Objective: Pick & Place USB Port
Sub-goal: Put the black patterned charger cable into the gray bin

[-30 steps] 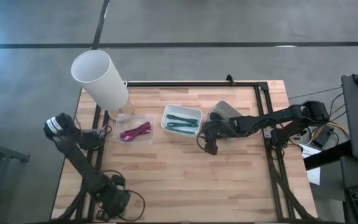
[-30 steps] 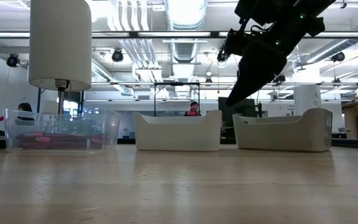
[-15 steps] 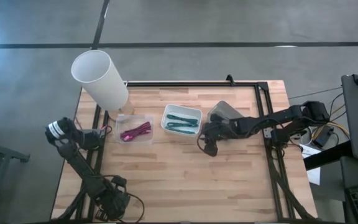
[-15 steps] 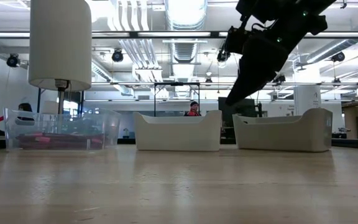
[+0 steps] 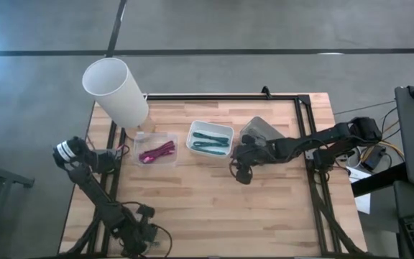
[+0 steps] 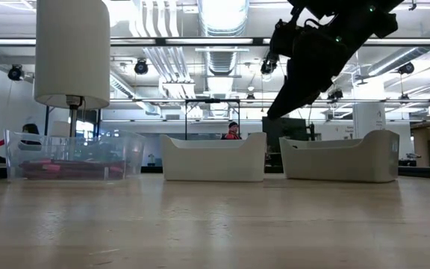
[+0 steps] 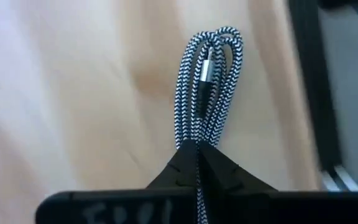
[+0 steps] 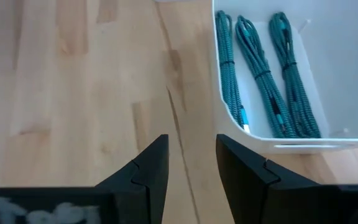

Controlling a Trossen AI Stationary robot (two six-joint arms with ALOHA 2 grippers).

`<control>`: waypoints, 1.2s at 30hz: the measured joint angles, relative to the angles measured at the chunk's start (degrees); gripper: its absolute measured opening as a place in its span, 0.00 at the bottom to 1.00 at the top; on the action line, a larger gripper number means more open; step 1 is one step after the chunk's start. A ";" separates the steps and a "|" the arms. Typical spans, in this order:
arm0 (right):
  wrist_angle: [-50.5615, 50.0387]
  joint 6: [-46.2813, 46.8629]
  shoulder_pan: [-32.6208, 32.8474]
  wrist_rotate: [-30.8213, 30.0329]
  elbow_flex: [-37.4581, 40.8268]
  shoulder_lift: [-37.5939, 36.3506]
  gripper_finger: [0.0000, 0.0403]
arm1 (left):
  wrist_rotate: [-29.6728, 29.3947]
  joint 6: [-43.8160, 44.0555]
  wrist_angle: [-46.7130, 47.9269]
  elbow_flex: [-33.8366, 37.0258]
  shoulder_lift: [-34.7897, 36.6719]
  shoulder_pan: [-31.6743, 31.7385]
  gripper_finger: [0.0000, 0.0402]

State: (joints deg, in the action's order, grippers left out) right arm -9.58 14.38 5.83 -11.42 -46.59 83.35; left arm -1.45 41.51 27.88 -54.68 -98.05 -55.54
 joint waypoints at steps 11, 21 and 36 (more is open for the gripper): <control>8.08 -2.63 4.34 3.01 0.00 0.02 0.32 | -46.60 -3.41 -1.54 -5.97 4.69 9.03 0.00; 24.51 -6.51 11.97 2.92 0.00 3.97 0.32 | -56.49 -12.73 -24.01 -5.84 6.66 18.84 0.00; 42.38 -8.85 13.64 2.40 0.46 9.09 0.27 | -49.30 -26.44 -43.96 -5.90 5.33 24.32 0.00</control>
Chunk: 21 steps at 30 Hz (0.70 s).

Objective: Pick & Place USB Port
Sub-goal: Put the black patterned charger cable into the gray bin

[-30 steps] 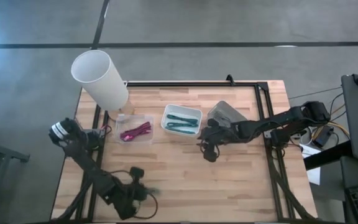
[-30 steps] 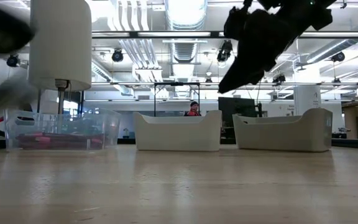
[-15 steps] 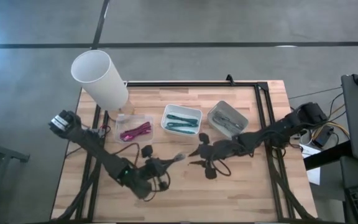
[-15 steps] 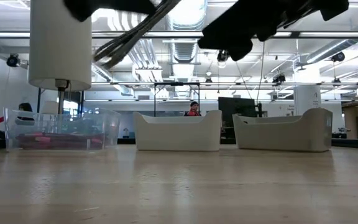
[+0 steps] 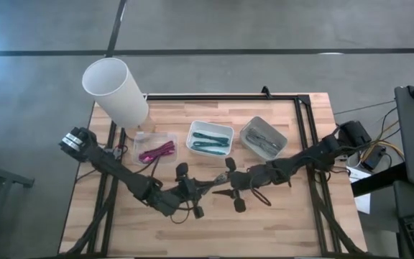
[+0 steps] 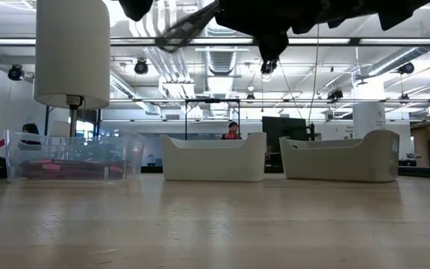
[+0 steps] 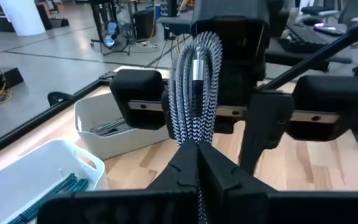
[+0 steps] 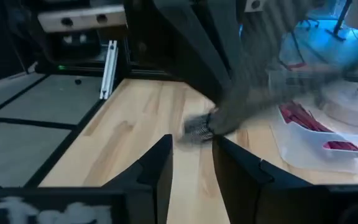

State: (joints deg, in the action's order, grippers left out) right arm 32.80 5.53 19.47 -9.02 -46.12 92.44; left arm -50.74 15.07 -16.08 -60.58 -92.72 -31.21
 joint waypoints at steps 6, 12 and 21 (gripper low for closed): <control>0.38 2.22 -0.37 0.00 0.14 0.05 0.27 | 0.29 0.26 -0.50 0.00 -1.07 0.30 0.00; 0.43 2.28 -0.38 -0.06 0.64 -0.38 0.28 | 0.37 0.36 -0.86 0.00 -1.22 -0.25 0.00; 0.77 2.32 -0.35 -0.13 0.76 -0.95 0.27 | 2.09 0.39 -0.83 0.00 -1.22 -0.55 0.00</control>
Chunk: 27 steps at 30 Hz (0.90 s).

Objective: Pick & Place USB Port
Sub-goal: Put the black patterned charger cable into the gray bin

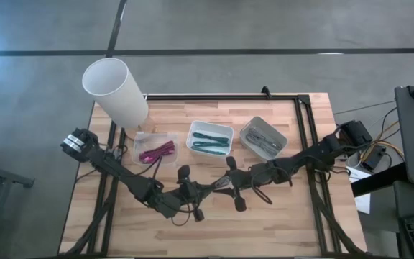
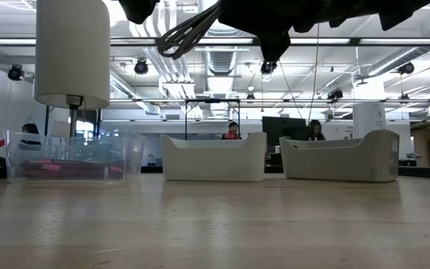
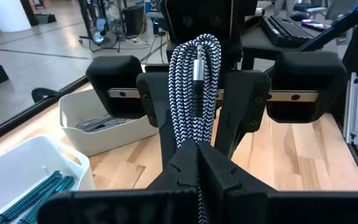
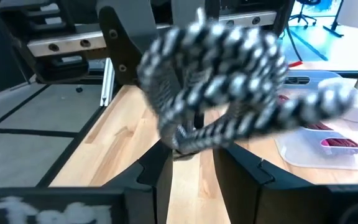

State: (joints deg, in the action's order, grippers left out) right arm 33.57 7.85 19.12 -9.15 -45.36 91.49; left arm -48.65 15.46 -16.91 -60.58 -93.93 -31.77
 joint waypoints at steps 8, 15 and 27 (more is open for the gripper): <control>-0.21 0.57 0.00 0.00 0.00 0.00 0.20 | 0.00 -0.02 -0.02 0.12 0.00 0.26 0.00; -0.60 0.71 0.00 0.00 0.00 0.00 0.09 | -0.06 0.77 -0.11 0.87 0.01 0.26 0.00; -0.42 1.12 -0.05 0.00 0.00 0.00 0.06 | -0.29 1.41 -0.02 0.94 0.07 0.26 0.08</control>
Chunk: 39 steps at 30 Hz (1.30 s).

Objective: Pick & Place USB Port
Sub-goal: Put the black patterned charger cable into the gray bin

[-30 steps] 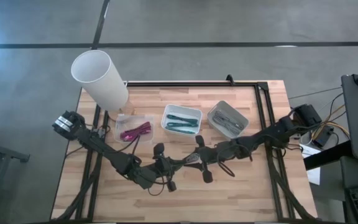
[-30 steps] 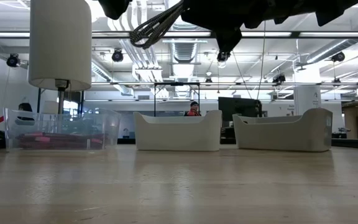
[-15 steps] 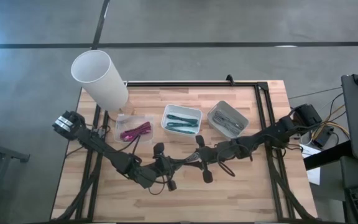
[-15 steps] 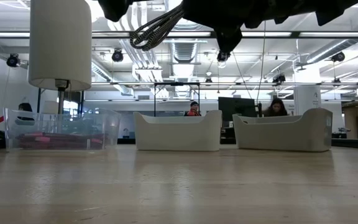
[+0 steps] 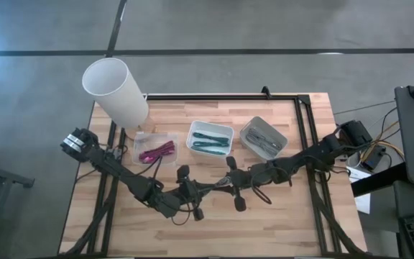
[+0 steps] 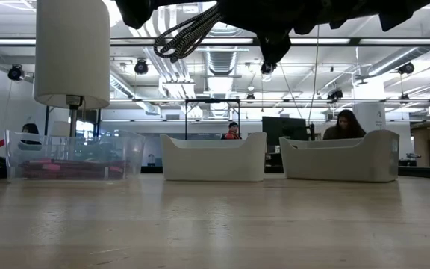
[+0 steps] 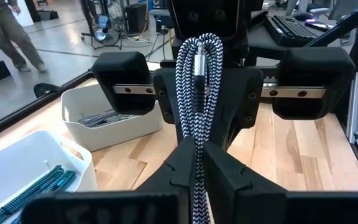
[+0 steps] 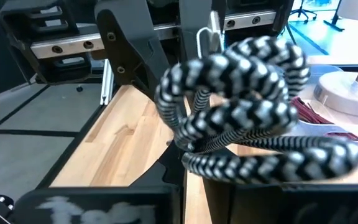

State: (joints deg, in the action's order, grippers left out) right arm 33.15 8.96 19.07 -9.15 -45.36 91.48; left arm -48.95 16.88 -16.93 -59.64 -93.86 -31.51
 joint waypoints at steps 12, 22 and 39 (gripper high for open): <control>-14.54 3.65 0.04 -6.25 0.00 -2.42 0.06 | 0.02 1.17 0.54 0.02 0.00 0.00 0.19; -43.46 10.65 0.00 -19.17 0.00 -19.56 0.06 | 0.02 4.94 2.06 1.82 0.00 0.07 0.19; -81.96 23.31 -17.84 -18.05 0.02 -33.89 0.06 | 0.00 7.09 2.40 2.03 0.00 1.84 0.18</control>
State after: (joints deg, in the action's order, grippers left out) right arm -48.81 32.27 1.23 -27.20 -45.34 57.60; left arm -48.95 23.97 -14.52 -57.60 -93.86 -29.67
